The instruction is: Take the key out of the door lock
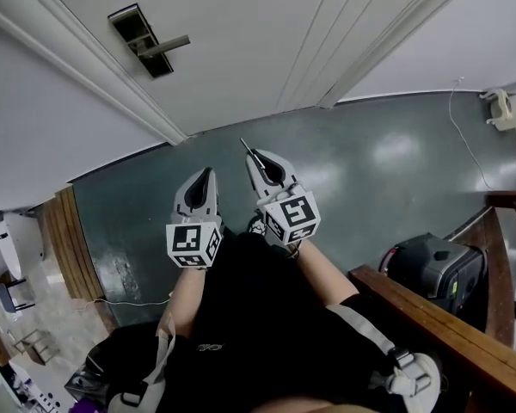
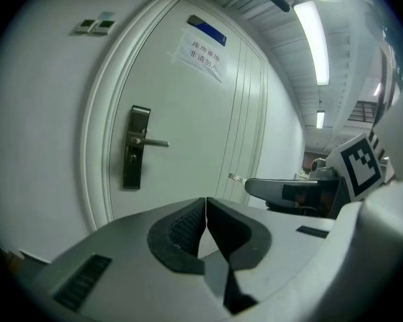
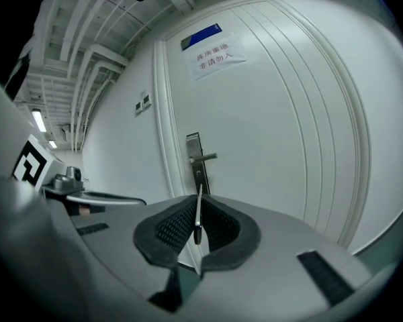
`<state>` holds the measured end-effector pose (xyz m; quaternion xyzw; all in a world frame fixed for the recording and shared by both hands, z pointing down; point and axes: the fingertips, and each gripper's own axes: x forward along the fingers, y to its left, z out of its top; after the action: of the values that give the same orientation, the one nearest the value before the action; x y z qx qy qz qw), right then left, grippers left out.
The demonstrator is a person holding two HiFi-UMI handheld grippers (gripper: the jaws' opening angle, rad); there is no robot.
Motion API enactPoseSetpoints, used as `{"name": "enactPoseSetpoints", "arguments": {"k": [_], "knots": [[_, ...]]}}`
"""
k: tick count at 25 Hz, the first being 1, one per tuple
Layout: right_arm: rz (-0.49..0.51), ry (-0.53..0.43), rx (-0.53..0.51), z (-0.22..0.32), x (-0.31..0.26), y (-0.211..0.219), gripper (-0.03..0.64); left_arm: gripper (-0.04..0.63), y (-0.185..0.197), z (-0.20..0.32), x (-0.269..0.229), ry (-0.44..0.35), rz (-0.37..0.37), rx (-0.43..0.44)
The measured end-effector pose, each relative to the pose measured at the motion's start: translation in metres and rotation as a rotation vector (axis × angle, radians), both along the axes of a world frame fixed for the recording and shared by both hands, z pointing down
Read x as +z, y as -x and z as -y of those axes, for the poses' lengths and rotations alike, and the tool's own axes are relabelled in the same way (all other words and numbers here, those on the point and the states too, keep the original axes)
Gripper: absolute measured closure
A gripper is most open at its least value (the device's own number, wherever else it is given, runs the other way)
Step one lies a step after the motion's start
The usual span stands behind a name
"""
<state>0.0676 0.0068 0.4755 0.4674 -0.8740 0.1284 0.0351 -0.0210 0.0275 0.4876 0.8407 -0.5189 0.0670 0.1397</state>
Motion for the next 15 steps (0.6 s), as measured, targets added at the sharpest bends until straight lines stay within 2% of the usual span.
{"name": "enactPoseSetpoints", "arguments": {"k": [4, 7, 15], "knots": [[-0.040, -0.072, -0.015, -0.008, -0.025, 0.002, 0.586, 0.571, 0.007, -0.007, -0.031, -0.067, -0.013, -0.039], [-0.039, -0.087, -0.007, -0.008, -0.043, 0.004, 0.586, 0.571, 0.006, -0.007, -0.054, -0.115, -0.027, -0.042], [-0.050, -0.208, 0.024, -0.005, -0.096, -0.002, 0.586, 0.571, 0.004, -0.001, -0.121, -0.261, -0.026, -0.041]]}}
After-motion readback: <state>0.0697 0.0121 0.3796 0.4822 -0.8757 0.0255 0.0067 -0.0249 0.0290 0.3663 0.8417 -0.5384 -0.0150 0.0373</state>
